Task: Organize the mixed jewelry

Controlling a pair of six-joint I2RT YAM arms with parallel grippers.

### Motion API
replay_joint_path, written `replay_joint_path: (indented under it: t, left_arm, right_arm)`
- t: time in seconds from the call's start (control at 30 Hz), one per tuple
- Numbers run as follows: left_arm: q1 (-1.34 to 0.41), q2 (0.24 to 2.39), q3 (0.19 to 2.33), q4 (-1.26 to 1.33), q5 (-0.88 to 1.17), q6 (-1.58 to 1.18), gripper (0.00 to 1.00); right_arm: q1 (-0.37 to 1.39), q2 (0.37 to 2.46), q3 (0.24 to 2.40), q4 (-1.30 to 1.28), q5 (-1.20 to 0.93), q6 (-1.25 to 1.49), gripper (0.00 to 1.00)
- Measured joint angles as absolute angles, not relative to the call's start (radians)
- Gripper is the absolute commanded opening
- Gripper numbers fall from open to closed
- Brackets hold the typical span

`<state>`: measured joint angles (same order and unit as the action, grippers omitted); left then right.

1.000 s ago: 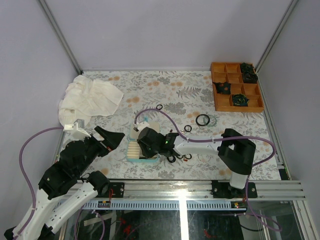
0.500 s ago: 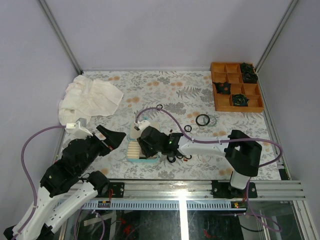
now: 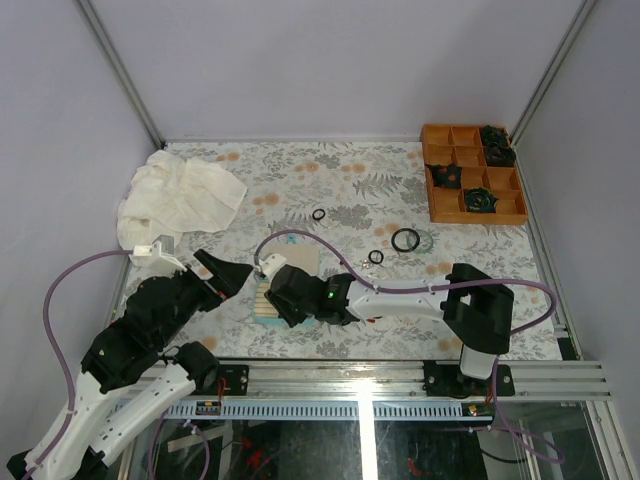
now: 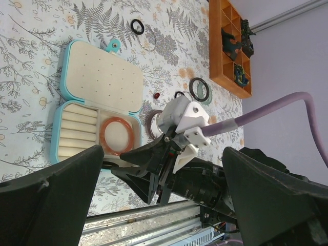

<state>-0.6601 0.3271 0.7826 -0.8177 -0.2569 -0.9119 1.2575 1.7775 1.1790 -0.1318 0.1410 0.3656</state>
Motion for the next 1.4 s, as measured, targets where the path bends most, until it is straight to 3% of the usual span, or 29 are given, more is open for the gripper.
replay_joint_path:
  t: [1.4]
  left_arm:
    - [-0.66, 0.327, 0.755, -0.807, -0.246, -0.925, 1.0]
  right_arm:
    - [1.262, 1.85, 1.215, -0.183, 0.2, 0.323, 0.4]
